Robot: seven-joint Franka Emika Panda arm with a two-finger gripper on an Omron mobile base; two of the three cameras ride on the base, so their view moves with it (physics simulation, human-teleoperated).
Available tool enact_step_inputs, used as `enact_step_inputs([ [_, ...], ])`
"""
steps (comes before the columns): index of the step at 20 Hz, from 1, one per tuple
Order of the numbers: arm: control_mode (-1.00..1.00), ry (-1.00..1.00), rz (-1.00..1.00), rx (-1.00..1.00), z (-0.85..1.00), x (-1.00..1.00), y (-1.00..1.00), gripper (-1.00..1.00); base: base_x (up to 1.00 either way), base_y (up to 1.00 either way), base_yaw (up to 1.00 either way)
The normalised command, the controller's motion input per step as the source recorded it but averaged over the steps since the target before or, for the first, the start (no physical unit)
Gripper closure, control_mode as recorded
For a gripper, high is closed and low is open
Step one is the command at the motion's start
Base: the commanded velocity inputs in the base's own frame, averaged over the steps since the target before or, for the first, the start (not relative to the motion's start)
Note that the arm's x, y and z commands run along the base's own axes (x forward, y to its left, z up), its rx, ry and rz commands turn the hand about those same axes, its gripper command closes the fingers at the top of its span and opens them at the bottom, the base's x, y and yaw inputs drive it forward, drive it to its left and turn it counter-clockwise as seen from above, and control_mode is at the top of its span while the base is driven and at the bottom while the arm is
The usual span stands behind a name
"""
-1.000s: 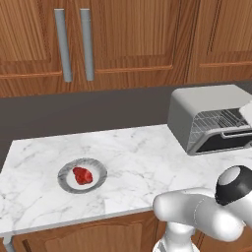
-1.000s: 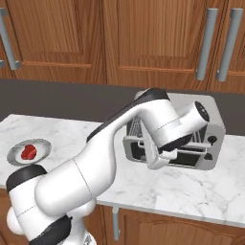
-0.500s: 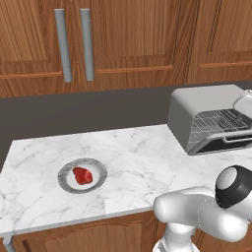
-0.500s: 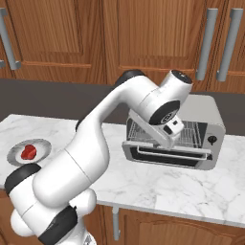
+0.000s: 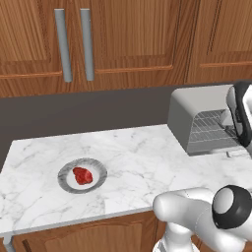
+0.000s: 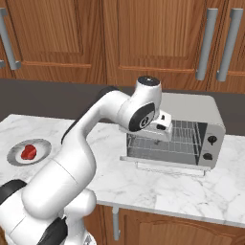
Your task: Open the toaster oven door. Place the hotdog bun on the top rack in the toaster oven and place the steak on the bottom rack.
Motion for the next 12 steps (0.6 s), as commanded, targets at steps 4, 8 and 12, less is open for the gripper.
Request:
enact_step_inputs([
  [4, -1.00, 0.03, 0.37, -0.25, -0.48, 0.01, -0.05, -1.00, 0.00, 0.00, 0.00],
  [8, -1.00, 0.02, 0.31, -0.11, -0.54, -0.19, -0.13, -1.00, 0.00, 0.00, 0.00],
  [12, -1.00, -0.16, 0.17, 0.00, -0.14, -0.03, -0.13, -1.00, 0.00, 0.00, 0.00],
])
